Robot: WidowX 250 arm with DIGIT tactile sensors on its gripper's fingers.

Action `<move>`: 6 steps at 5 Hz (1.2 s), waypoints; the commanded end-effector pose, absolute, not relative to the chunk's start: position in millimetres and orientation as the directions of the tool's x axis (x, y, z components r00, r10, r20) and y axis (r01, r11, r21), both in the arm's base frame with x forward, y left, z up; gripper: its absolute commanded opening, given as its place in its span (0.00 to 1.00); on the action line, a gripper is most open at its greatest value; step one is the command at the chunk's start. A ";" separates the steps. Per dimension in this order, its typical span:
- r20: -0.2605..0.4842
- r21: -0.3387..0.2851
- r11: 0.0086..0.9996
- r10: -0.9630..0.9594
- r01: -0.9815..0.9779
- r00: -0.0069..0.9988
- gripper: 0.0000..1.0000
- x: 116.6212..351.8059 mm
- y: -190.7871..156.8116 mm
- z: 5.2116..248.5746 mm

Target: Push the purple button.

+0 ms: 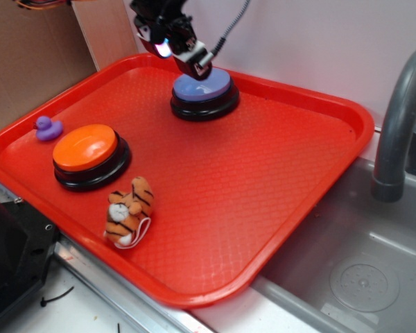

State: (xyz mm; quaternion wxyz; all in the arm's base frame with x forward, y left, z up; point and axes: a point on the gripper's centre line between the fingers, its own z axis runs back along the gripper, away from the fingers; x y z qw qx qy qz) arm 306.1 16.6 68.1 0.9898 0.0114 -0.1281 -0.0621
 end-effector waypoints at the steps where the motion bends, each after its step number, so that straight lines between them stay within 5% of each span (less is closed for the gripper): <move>1: 0.287 0.047 0.991 -0.133 0.125 0.949 1.00 321.9 14.6 73.9; 3: 0.256 0.056 0.991 -0.135 0.125 0.957 1.00 310.9 17.3 90.0; 5: 0.317 0.075 0.990 -0.141 0.123 0.938 1.00 302.4 19.2 129.2; 6: 0.284 0.076 0.990 -0.138 0.121 0.949 1.00 307.1 20.9 114.8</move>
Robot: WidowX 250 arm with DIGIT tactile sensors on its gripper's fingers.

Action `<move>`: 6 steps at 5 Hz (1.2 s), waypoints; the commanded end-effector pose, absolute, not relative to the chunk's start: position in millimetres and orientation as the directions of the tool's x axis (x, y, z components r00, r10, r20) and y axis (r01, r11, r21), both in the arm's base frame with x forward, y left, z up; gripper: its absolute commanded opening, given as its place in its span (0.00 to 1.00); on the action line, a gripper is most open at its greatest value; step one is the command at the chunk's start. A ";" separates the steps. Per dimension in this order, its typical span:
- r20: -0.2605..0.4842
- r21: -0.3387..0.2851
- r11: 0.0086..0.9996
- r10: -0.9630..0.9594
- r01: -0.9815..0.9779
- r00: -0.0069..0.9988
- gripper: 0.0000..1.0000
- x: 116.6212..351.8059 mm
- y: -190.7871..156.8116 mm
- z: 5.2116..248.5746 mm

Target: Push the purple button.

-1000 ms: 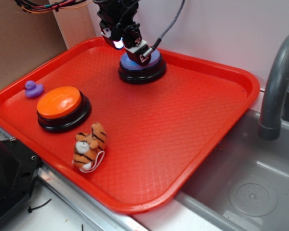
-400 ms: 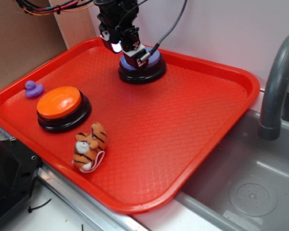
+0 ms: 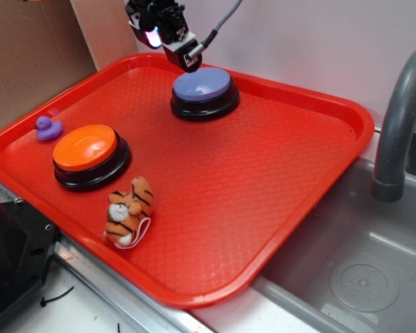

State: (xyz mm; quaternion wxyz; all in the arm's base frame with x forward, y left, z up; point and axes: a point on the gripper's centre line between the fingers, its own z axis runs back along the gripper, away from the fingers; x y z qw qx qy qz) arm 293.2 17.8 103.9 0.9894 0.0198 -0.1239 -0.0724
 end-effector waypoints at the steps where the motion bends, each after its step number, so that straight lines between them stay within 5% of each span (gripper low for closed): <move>1: 0.258 0.081 0.988 -0.145 0.128 0.955 1.00 313.6 22.7 93.5; 4: 0.196 0.066 0.987 -0.154 0.144 0.968 1.00 317.5 22.0 57.1; 5: 0.211 0.064 0.987 -0.156 0.145 0.965 1.00 314.9 22.8 70.7; 6: 0.234 0.092 0.986 -0.160 0.142 0.959 1.00 311.4 24.9 116.4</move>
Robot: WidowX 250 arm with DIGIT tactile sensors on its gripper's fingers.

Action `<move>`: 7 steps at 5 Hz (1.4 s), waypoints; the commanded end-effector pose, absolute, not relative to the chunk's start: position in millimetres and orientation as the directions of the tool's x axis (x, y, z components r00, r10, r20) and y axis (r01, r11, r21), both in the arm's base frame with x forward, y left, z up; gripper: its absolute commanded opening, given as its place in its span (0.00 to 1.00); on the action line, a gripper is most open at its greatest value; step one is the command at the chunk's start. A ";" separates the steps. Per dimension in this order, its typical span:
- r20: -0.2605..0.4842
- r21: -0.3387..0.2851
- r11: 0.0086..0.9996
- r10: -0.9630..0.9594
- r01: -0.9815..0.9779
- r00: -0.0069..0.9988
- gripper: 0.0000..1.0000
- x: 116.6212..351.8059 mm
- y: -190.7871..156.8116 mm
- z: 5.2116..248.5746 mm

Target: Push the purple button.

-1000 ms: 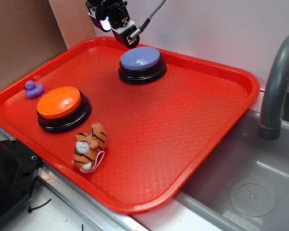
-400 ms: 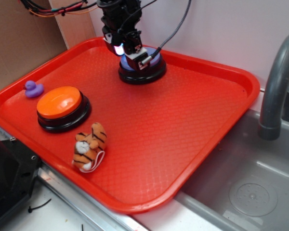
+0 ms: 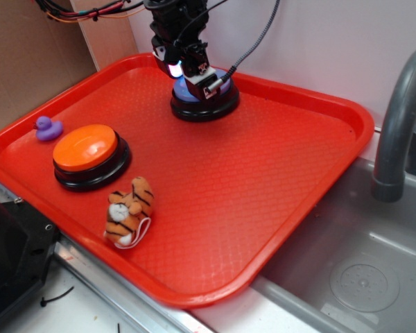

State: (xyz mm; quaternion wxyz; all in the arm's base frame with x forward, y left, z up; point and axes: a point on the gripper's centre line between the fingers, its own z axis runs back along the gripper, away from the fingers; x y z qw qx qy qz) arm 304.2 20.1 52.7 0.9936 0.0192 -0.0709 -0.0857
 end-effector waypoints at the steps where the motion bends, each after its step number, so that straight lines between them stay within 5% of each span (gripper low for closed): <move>1: 0.270 0.089 0.988 -0.144 0.124 0.952 1.00 304.5 27.8 147.9; 7: 0.215 0.107 0.987 -0.137 0.116 0.967 1.00 276.9 29.2 188.3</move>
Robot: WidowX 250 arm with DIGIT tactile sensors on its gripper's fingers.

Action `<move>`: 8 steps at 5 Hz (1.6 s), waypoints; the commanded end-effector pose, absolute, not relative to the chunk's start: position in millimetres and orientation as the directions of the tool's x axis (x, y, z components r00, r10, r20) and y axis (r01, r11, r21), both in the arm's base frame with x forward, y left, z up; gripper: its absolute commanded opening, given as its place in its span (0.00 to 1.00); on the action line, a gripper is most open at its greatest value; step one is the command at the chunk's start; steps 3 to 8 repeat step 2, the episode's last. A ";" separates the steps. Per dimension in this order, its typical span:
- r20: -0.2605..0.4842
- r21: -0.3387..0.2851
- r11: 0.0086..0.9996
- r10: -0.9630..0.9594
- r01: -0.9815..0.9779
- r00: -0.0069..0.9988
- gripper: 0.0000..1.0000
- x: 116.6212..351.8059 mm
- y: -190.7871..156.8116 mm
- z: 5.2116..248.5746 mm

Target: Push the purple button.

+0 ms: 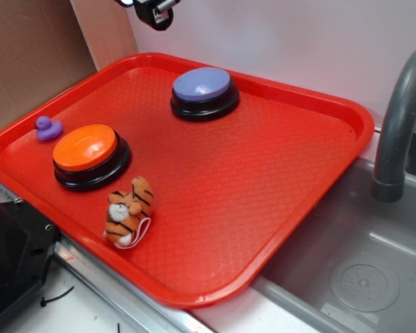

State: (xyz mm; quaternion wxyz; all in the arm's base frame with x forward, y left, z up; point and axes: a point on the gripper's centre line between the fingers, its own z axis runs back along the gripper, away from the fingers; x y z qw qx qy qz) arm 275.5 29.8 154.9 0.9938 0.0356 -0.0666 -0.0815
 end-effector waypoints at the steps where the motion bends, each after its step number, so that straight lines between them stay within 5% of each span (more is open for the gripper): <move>1: 0.212 0.116 0.987 -0.132 0.110 0.968 1.00 269.1 26.3 197.5; 2: 0.194 0.142 0.983 -0.145 0.118 0.970 1.00 254.3 23.6 203.8; 8: 0.194 0.142 0.983 -0.145 0.118 0.970 1.00 254.3 23.6 203.8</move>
